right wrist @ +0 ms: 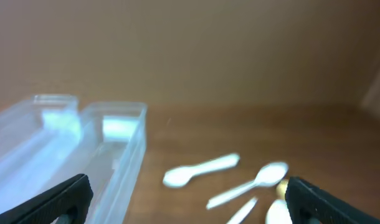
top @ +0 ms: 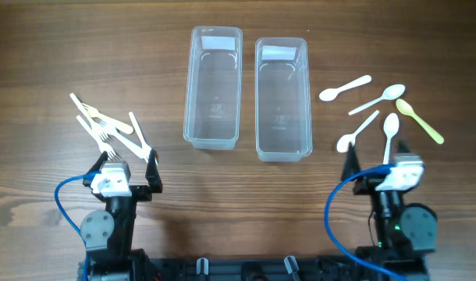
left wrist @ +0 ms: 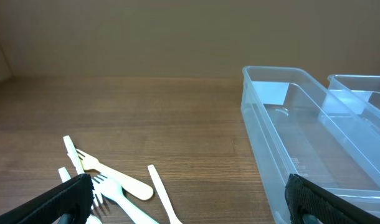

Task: Pack container
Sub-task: 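Move the right gripper over the spoons and grasp a white spoon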

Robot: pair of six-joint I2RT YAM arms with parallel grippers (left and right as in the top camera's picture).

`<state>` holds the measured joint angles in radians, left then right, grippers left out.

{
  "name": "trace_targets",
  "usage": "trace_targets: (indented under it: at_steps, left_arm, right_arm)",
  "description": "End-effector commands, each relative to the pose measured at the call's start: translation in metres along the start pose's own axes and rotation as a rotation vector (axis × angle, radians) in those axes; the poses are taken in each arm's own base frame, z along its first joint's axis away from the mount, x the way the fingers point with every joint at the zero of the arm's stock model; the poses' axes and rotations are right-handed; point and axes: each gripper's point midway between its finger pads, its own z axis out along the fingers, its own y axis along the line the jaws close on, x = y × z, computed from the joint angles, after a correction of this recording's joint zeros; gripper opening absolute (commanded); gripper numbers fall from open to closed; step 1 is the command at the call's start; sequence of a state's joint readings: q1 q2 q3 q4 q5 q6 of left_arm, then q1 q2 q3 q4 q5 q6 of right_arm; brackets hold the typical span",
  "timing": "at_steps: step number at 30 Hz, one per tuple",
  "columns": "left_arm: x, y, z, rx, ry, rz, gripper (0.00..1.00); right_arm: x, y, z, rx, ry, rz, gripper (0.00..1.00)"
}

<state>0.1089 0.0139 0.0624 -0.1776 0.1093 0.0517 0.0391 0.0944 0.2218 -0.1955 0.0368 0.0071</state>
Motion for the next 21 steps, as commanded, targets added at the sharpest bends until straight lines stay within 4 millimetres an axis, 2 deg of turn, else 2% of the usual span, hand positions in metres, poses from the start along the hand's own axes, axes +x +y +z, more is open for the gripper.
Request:
trace_targets:
  at_steps: [1,3,5,7,9,12,15,16,17,19,21]
  left_arm:
    - [0.002,-0.002,0.001,0.008,-0.003,0.021,1.00]
    - [0.002,-0.002,0.001,0.008,-0.002,0.021,1.00]
    - [0.002,-0.002,0.001,0.008,-0.003,0.021,1.00]
    - [0.002,-0.002,0.001,0.008,-0.003,0.021,1.00]
    - [0.002,-0.002,0.001,0.008,-0.003,0.021,1.00]
    - [0.002,-0.002,0.001,0.008,-0.003,0.021,1.00]
    - [0.002,-0.002,0.001,0.008,-0.003,0.021,1.00]
    - [0.002,-0.002,0.001,0.008,-0.003,0.021,1.00]
    - [0.002,-0.002,0.001,0.008,-0.003,0.021,1.00]
    - [0.002,-0.002,0.001,0.008,-0.003,0.021,1.00]
    - [0.002,-0.002,0.001,0.008,-0.003,0.021,1.00]
  right_arm:
    - [-0.062,-0.026,-0.006,0.155,0.035,0.043,1.00]
    - [-0.086,-0.031,0.003,0.192,0.131,0.055,1.00]
    - [-0.102,-0.030,0.030,0.200,0.255,0.038,1.00]
    - [-0.096,-0.028,0.053,0.198,0.368,0.024,1.00]
    - [-0.075,-0.012,0.082,0.120,0.467,0.070,1.00]
    - [-0.045,-0.010,0.098,0.158,0.559,0.205,1.00]
    - [-0.031,-0.010,0.110,0.180,0.589,0.255,1.00]
    - [-0.024,-0.013,0.114,0.230,0.597,0.330,0.98]
    - [-0.010,-0.024,0.113,0.354,0.618,0.453,0.95]
    - [0.014,-0.037,0.106,0.517,0.657,0.585,0.91]
    - [0.041,-0.045,0.107,0.599,0.725,0.559,0.85]
